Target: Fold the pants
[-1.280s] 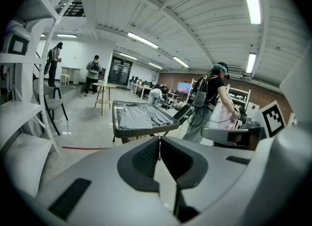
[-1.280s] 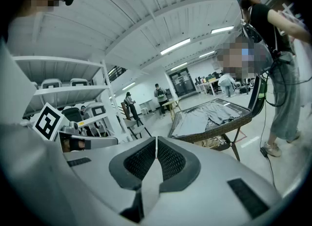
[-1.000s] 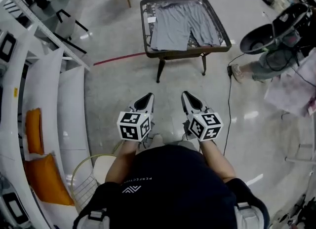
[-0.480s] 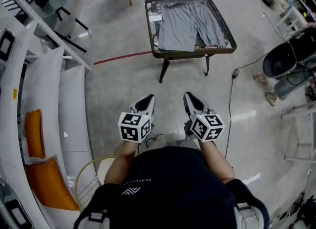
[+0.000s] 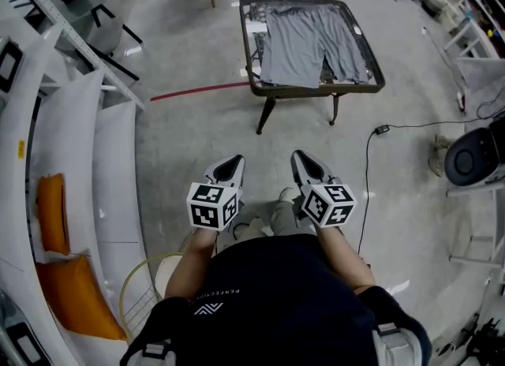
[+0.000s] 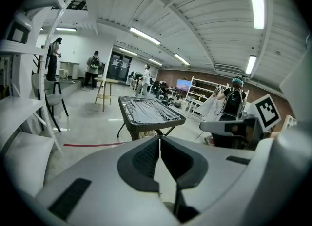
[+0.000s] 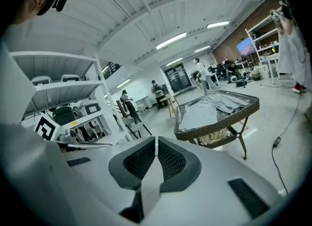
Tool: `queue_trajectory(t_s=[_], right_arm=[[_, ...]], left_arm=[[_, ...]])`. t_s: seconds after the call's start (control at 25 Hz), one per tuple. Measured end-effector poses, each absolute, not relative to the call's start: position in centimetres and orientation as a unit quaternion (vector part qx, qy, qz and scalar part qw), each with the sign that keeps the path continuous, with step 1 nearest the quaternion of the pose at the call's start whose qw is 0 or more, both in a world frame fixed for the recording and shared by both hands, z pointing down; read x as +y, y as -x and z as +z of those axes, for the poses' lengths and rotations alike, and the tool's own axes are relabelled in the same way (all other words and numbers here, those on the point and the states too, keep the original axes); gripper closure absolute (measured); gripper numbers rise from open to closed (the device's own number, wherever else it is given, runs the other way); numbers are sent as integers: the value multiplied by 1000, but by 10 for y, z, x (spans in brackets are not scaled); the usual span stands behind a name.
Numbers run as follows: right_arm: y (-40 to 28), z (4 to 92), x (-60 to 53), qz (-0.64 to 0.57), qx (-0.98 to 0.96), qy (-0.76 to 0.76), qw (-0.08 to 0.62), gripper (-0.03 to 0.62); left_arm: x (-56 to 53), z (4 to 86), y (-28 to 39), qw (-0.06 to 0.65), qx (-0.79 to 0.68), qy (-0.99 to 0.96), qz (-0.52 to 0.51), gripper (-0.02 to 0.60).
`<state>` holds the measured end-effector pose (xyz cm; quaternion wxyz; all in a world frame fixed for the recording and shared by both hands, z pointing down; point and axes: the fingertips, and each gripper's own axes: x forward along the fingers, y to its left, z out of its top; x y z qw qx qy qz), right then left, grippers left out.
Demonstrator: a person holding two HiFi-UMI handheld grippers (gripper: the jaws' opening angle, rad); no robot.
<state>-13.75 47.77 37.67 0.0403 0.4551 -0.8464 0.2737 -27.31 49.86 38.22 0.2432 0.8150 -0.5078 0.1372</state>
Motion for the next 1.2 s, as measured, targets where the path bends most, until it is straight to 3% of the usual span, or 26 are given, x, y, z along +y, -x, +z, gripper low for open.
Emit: queue_trajectory(t_s=[0.52,1.2], right_arm=[[144,383,399,277,-858,-430,51,553],[114,383,293,263,-880,-391,62,553]], left_arm=[[428,383,278,251,-527,-802,126,565],[315,384,237,240,-542,-795,133,565]])
